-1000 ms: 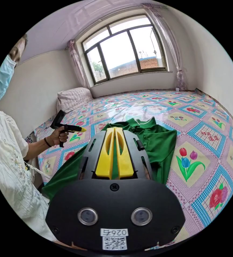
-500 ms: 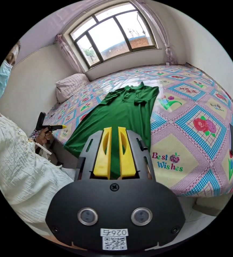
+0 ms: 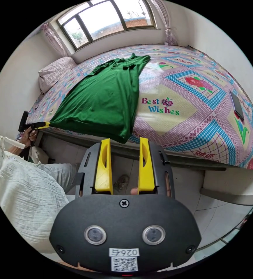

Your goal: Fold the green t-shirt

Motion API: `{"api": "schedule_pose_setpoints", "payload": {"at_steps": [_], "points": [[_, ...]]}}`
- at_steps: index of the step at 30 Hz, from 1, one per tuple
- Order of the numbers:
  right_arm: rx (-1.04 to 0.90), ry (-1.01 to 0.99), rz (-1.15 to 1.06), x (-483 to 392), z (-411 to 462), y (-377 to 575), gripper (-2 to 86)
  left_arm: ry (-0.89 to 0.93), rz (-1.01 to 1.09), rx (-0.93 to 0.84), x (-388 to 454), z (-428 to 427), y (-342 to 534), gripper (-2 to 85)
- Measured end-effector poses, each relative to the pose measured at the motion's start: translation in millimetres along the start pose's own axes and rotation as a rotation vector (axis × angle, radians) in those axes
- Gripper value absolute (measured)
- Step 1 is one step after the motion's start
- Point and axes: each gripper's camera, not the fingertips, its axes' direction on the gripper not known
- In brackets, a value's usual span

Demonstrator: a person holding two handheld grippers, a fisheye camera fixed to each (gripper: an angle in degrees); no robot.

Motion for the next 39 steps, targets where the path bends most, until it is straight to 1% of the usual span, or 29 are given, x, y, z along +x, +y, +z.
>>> {"api": "schedule_pose_setpoints", "payload": {"at_steps": [7,15,19,23,27,30,34,39], "points": [[-0.030,0.002,0.011,-14,13,-9,10.2,-0.032,0.023,-0.035,24,-15,16,18.3],[-0.053,0.040,0.038,-24,17,-10,10.6,-0.165,0.037,-0.055,40,-40,25,18.1],[-0.046,0.035,0.068,-27,14,-6,9.8,-0.145,0.015,-0.044,39,-57,36,18.2],[-0.039,0.037,0.081,-30,14,-8,9.5,-0.076,-0.034,-0.013,34,-67,32,18.6],[-0.052,0.049,0.071,-34,16,-14,9.3,-0.104,-0.021,-0.018,39,-73,32,18.2],[-0.050,0.056,0.086,-34,16,-16,9.0,-0.128,-0.026,-0.017,40,-80,35,16.3],[-0.040,0.060,0.104,-33,15,-18,8.7,-0.080,-0.018,-0.004,44,-96,41,11.2],[-0.042,0.071,0.099,-34,16,-22,8.0,-0.077,-0.009,-0.033,46,-100,40,13.3]]}}
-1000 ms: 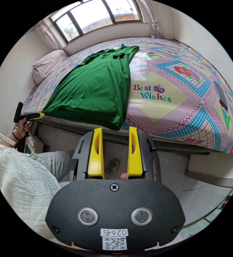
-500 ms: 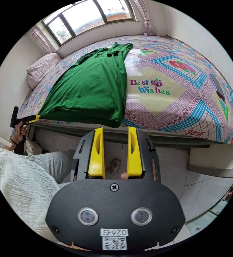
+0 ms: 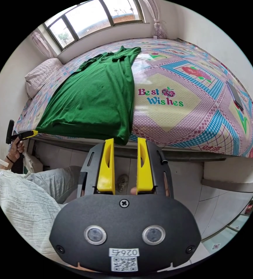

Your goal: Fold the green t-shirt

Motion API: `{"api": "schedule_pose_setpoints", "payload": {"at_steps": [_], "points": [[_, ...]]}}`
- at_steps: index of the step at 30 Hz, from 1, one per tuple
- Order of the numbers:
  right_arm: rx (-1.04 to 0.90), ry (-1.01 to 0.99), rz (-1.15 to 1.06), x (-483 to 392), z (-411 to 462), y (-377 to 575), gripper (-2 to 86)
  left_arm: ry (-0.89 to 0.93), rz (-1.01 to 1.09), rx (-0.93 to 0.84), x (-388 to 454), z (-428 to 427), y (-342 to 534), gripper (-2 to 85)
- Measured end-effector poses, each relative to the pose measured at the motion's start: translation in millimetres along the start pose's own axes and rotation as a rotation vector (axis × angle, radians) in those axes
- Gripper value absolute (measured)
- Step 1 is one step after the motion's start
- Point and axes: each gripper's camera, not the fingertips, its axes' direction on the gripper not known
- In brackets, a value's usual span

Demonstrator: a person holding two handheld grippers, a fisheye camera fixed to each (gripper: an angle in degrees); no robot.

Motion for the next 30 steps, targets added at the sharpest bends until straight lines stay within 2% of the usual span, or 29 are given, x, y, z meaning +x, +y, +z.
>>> {"api": "schedule_pose_setpoints", "payload": {"at_steps": [6,9,11,14,21,30], "points": [[-0.012,-0.007,0.011,-2,4,-5,6.2,-0.031,-0.004,0.002,3,-5,-9,13.4],[-0.015,-0.007,0.013,-3,5,-6,3.9,-0.090,-0.001,-0.009,5,-7,-12,9.1],[-0.015,0.002,0.004,-6,6,-6,0.8,-0.078,0.020,0.006,8,-9,-15,2.9],[-0.019,0.011,-0.010,-9,4,-7,-1.0,-0.114,0.034,-0.002,14,-10,-20,0.1],[0.007,-0.034,0.034,3,-18,-3,-1.6,-0.135,0.078,-0.039,18,-19,-30,-0.6],[0.051,-0.032,0.028,6,-55,-12,-1.6,-0.265,0.205,-0.053,44,-43,-60,-0.7]]}}
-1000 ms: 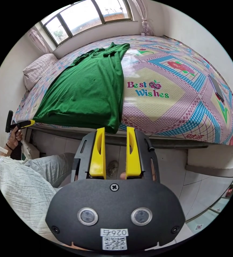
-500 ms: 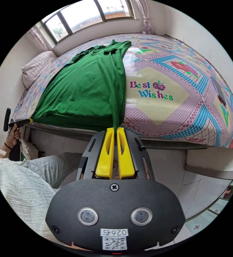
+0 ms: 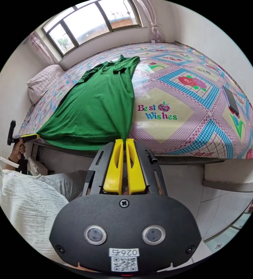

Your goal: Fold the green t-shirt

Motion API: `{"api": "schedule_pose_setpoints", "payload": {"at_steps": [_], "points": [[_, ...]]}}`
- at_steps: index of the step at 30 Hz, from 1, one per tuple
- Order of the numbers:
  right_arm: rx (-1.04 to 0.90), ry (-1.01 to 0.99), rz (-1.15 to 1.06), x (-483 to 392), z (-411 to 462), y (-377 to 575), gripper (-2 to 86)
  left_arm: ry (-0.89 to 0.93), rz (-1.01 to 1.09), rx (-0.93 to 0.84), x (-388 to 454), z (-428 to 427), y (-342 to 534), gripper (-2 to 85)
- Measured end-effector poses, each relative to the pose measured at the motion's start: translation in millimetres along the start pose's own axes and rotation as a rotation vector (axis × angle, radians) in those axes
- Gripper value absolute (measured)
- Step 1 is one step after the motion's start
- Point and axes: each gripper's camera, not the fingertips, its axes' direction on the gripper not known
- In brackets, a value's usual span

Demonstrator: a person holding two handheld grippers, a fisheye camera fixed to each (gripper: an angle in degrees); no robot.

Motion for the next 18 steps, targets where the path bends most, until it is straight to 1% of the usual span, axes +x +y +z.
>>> {"api": "schedule_pose_setpoints", "payload": {"at_steps": [3,11,18], "points": [[0.015,-0.014,0.012,3,-10,-5,-1.6,0.037,-0.004,0.029,-8,-7,-8,-0.7],[0.080,-0.096,0.067,20,-43,-19,-1.6,0.217,-0.089,0.156,-53,-19,-23,-0.6],[0.055,-0.148,0.113,38,-52,-15,-1.6,0.330,-0.149,0.150,-85,-3,-27,-0.6]]}}
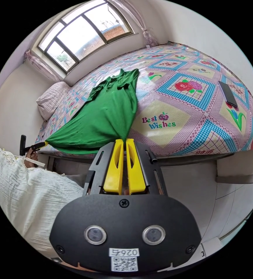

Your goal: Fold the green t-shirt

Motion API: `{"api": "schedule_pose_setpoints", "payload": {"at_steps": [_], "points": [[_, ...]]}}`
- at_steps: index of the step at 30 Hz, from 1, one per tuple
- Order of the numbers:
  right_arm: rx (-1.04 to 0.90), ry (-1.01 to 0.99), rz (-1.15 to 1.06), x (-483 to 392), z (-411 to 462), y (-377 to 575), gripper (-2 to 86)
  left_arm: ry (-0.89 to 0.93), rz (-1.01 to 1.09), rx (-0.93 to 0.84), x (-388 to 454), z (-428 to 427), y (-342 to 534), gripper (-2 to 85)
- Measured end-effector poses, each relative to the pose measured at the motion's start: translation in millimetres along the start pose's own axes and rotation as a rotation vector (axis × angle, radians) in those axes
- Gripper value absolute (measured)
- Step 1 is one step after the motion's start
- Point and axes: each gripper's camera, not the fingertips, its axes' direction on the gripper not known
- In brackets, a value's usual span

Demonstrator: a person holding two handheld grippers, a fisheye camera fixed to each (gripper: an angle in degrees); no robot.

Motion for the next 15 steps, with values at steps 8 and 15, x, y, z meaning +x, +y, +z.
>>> {"api": "schedule_pose_setpoints", "payload": {"at_steps": [8,15], "points": [[0.091,-0.037,0.022,7,-16,-57,-1.5,0.113,0.022,0.078,-35,9,-68,-0.6],[0.193,0.005,-0.064,11,7,-174,-1.2,0.185,0.187,0.130,-49,36,-199,-0.6]]}}
